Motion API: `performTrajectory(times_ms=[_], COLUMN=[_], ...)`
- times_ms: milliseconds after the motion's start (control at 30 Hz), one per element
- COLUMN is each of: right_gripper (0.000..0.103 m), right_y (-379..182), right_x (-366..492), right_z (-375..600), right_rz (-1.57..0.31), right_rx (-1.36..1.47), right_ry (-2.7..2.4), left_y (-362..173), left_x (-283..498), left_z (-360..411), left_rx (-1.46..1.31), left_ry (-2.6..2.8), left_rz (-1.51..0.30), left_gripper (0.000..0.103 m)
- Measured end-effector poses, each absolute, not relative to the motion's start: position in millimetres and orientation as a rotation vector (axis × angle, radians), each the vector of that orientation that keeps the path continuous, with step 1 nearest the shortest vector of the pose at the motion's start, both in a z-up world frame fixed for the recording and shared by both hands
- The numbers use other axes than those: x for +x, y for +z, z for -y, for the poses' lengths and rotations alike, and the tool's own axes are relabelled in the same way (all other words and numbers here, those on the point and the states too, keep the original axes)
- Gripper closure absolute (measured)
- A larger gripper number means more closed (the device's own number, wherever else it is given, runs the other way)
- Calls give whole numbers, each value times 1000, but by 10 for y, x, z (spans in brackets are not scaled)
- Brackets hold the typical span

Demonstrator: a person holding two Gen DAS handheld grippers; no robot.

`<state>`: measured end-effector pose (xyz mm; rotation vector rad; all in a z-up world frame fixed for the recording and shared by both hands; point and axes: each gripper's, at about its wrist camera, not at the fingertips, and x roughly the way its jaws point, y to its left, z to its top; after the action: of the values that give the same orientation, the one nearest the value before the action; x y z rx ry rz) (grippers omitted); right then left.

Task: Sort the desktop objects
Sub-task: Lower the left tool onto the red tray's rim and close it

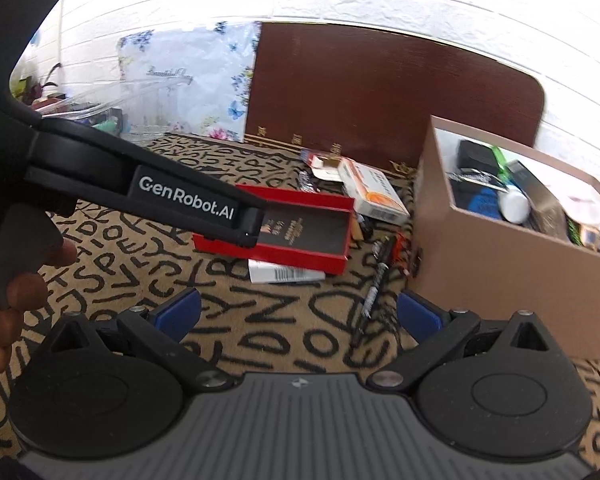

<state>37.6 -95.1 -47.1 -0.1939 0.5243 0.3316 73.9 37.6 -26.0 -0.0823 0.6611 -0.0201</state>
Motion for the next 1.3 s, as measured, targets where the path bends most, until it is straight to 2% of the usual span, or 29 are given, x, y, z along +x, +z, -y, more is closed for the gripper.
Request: performTrajectory(times_ms=[333, 433, 633, 767, 833, 867, 933, 1000, 1067, 1300], right_gripper=[2, 2, 3, 3, 4, 6, 18, 27, 36, 38], right_y=[-593, -658, -788, -886, -937, -958, -972, -968, -962, -941], right_x=[894, 956, 1132, 1280, 1352, 1394, 1454, 1467, 1432, 1312], right_z=[811, 751, 635, 562, 567, 592, 675, 713, 701, 726], right_rz=[-524, -516, -550, -588, -599, -610, -641, -652, -638, -645], right_rx=[-268, -302, -378, -408, -396, -377, -300, -261, -276, -275], right_ry=[390, 400, 390, 335, 332, 335, 371, 396, 406, 409], left_y=[-387, -473, -616, -679, -717, -730, -743, -731, -705, -666], left_x=[1247, 1389, 1564, 1678, 1714, 1718, 1727, 1718, 1688, 1476], left_z=[-561, -596, -618, -646, -673, -695, -729, -755, -760, -760], left_rx=[-128, -148, -155, -168, -186, -202, -231, -250, -243, -239], left_ry=[-36, -54, -82, -107, -118, -125, -133, -134, -129, -162], left_rz=[-685, -715, -762, -795, -804, -801, -799, -795, -794, -804], left_gripper=[2, 9, 10, 22, 23, 24, 29, 42, 47, 55])
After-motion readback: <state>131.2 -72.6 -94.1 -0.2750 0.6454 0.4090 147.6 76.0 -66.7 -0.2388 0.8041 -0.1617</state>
